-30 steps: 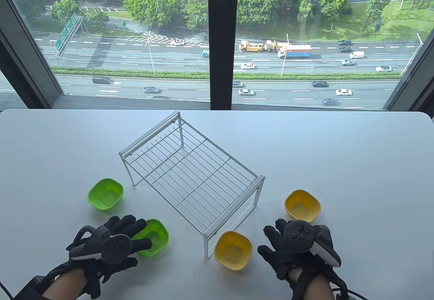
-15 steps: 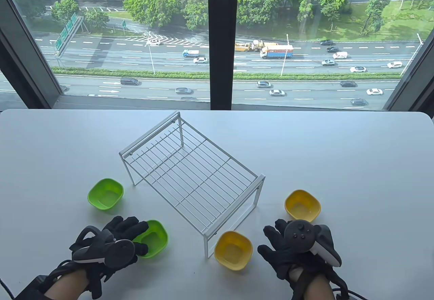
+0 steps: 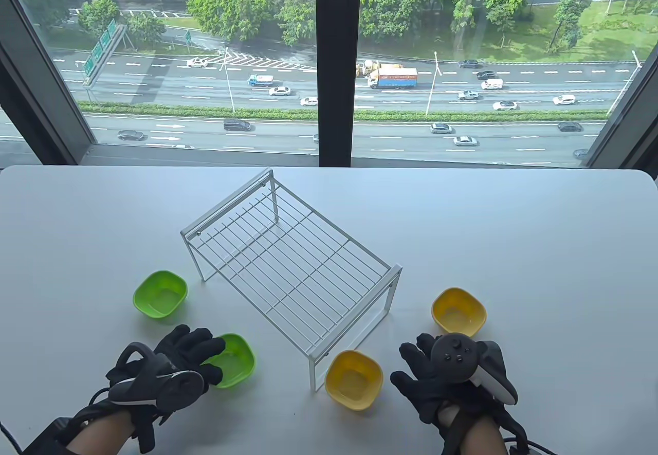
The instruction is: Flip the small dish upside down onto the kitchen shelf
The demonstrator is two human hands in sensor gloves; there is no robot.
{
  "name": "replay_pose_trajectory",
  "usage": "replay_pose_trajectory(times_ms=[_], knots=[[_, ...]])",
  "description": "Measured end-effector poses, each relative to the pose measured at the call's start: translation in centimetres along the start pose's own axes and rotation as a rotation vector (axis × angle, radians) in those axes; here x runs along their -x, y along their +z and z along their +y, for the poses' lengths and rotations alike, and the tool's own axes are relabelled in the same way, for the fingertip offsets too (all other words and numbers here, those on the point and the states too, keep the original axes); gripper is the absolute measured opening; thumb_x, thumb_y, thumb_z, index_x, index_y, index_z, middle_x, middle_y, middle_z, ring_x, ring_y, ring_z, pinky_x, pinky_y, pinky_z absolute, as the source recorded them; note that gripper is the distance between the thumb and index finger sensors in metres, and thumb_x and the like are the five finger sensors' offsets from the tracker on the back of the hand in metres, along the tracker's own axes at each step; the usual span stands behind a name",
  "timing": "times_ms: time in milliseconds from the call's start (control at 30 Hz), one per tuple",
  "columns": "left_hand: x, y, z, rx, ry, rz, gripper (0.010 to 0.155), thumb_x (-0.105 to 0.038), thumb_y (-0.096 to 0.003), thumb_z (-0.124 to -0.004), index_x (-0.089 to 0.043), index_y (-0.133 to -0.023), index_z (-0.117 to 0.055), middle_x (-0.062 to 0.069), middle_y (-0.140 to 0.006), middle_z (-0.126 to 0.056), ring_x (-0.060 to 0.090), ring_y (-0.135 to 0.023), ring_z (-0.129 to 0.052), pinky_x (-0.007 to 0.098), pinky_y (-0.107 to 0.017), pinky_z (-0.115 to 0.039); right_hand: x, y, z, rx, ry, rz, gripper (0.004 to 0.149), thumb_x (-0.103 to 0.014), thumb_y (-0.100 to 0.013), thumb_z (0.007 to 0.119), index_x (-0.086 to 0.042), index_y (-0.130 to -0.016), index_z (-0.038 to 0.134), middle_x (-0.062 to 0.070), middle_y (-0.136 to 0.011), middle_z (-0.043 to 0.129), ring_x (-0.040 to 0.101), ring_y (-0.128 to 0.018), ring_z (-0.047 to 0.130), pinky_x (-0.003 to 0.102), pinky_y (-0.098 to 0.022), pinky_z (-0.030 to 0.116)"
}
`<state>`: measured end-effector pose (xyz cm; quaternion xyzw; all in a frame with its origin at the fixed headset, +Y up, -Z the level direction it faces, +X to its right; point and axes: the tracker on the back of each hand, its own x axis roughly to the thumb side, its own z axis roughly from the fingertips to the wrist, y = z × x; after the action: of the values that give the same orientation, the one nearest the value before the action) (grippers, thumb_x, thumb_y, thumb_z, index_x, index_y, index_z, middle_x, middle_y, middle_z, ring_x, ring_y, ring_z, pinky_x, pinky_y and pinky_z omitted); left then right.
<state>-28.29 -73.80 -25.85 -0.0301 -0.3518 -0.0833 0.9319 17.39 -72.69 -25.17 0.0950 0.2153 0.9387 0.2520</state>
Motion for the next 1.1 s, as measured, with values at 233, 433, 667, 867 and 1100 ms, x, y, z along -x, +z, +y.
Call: replay_pose_trajectory(times_ms=[233,433,667,867,1100], knots=[[0.1,0.0,0.1,0.013,0.009,0.009,0.043,-0.037,-0.0424,-0.084,-0.037,-0.086,-0.079,-0.003,-0.106,-0.077,0.031,-0.106,-0.06,0.065,-0.079,-0.052,0.1,0.0,0.0,-0.001,-0.007,0.001,0.077,-0.063,-0.051,0.063,-0.019,-0.111,0.042,0.019,-0.117,0.022,0.049,-0.102,0.012,0.072,-0.068,0.02],[0.3,0.3,0.5,0.003,-0.001,0.023,0.044,-0.036,-0.0426,-0.083,-0.037,-0.086,-0.075,-0.005,-0.099,-0.083,0.031,-0.106,-0.06,0.065,-0.079,-0.05,0.1,0.0,-0.1,0.007,-0.02,0.0,0.077,-0.063,-0.051,0.064,-0.019,-0.111,0.042,0.019,-0.117,0.023,0.049,-0.102,0.013,0.072,-0.069,0.021],[0.5,0.6,1.2,-0.046,0.026,0.03,0.045,-0.035,-0.0432,-0.082,-0.036,-0.087,-0.073,-0.005,-0.096,-0.083,0.031,-0.105,-0.06,0.065,-0.079,-0.049,0.2,0.1,-0.1,0.012,-0.029,0.002,0.077,-0.062,-0.051,0.064,-0.018,-0.111,0.042,0.019,-0.117,0.024,0.049,-0.102,0.013,0.072,-0.069,0.02],[0.8,0.9,1.8,-0.065,0.067,0.029,0.048,-0.032,-0.044,-0.078,-0.036,-0.09,-0.069,-0.005,-0.091,-0.082,0.027,-0.101,-0.063,0.065,-0.079,-0.05,0.3,0.2,-0.2,0.021,-0.042,0.004,0.077,-0.062,-0.051,0.064,-0.018,-0.11,0.042,0.019,-0.117,0.025,0.049,-0.102,0.013,0.071,-0.069,0.02],[0.9,1.3,2.4,-0.103,0.101,0.022,0.056,-0.026,-0.0456,-0.069,-0.039,-0.099,-0.058,-0.002,-0.092,-0.074,0.031,-0.098,-0.062,0.065,-0.078,-0.056,0.4,0.2,-0.3,0.032,-0.054,0.008,0.078,-0.062,-0.051,0.064,-0.018,-0.11,0.041,0.019,-0.117,0.025,0.049,-0.102,0.013,0.072,-0.068,0.02]])
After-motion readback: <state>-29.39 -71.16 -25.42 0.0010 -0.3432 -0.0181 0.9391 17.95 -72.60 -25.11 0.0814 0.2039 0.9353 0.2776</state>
